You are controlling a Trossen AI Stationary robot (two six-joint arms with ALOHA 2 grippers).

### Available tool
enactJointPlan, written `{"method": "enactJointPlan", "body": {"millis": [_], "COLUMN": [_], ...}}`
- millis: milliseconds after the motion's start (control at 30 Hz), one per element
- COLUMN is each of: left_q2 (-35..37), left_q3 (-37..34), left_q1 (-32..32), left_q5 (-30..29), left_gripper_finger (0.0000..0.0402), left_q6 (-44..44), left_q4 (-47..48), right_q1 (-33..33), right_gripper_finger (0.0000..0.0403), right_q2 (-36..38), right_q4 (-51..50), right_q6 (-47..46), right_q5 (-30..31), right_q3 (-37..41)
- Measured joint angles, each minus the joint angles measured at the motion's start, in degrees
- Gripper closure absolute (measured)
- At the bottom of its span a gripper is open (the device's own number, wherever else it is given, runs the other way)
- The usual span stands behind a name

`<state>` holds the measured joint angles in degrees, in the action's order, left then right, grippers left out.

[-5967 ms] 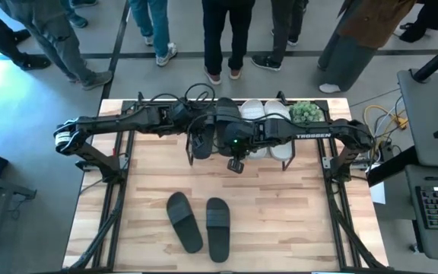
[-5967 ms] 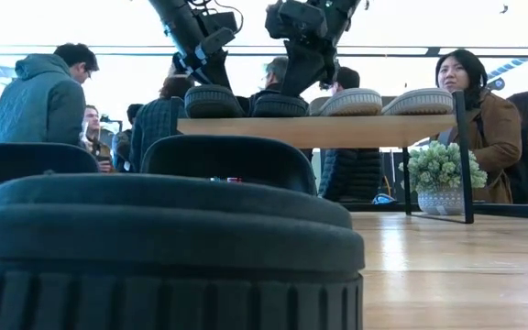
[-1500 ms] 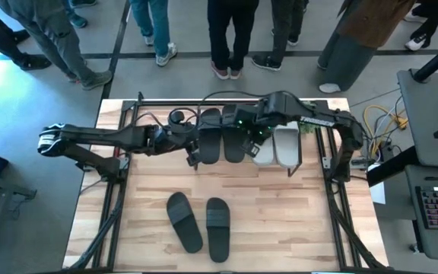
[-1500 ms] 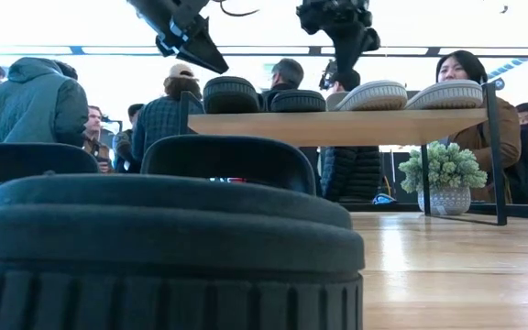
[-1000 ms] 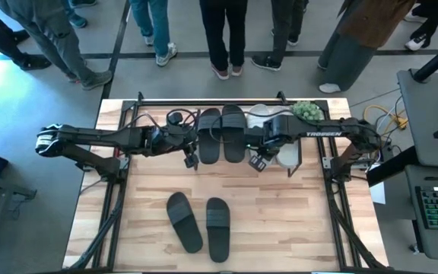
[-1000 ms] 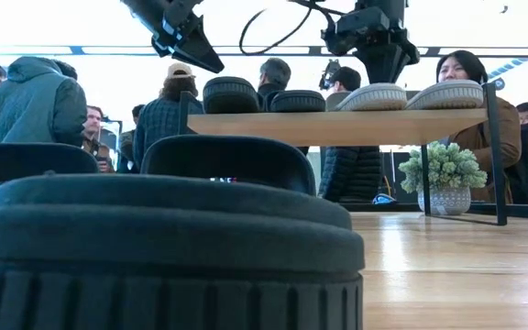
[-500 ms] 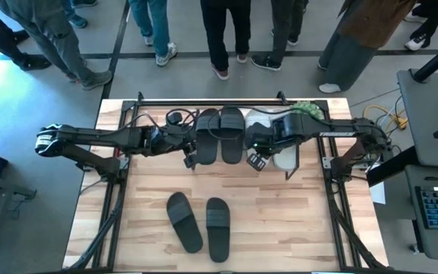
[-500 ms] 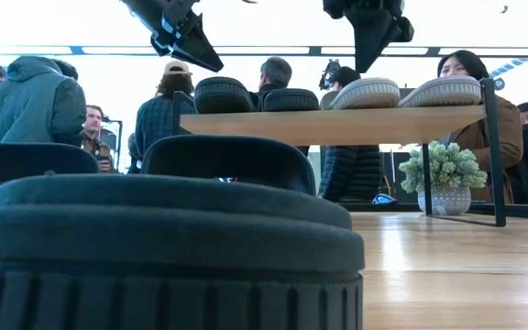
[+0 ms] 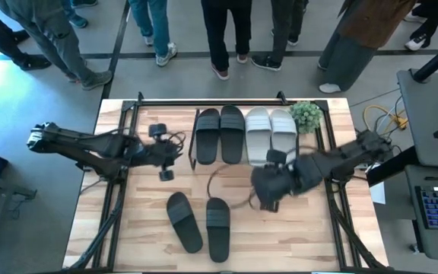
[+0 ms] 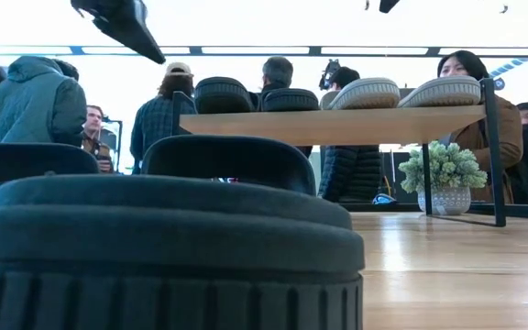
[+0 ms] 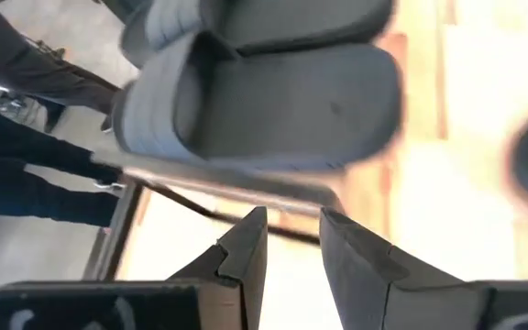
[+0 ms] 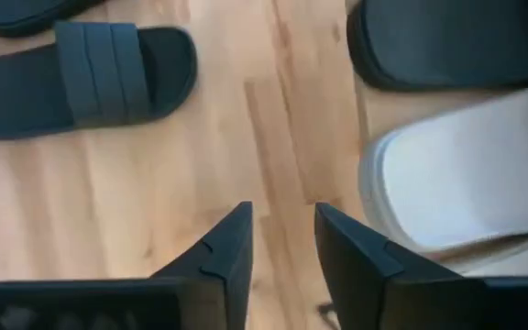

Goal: Pick and place slides into the shelf
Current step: Put the black slide under the shelf

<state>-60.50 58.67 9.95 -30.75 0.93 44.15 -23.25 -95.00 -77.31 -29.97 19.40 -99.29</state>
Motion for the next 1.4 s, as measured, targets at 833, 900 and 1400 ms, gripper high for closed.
{"method": "enactJointPlan", "body": {"millis": [833,900,1400], "left_q2": [-6.47,-7.3,-10.76], "left_q3": [-5.84,-5.84,-5.84], "left_q1": [24.36,25.12,28.48], "left_q5": [-2.27,-1.92,-0.46], "left_gripper_finger": [0.0313,0.0313,0.0313], "left_q6": [43.17,45.82,51.39], "left_q4": [9.45,9.36,10.66], "right_q1": [-8.72,-8.74,-9.07], "right_gripper_finger": [0.0211,0.0211,0.0208], "right_q2": [-21.4,-22.31,-29.92], "right_q4": [23.91,26.53,39.0], "right_q6": [3.52,4.14,4.63], "right_q5": [6.18,6.27,9.45], "right_q3": [3.33,3.42,3.09]}}
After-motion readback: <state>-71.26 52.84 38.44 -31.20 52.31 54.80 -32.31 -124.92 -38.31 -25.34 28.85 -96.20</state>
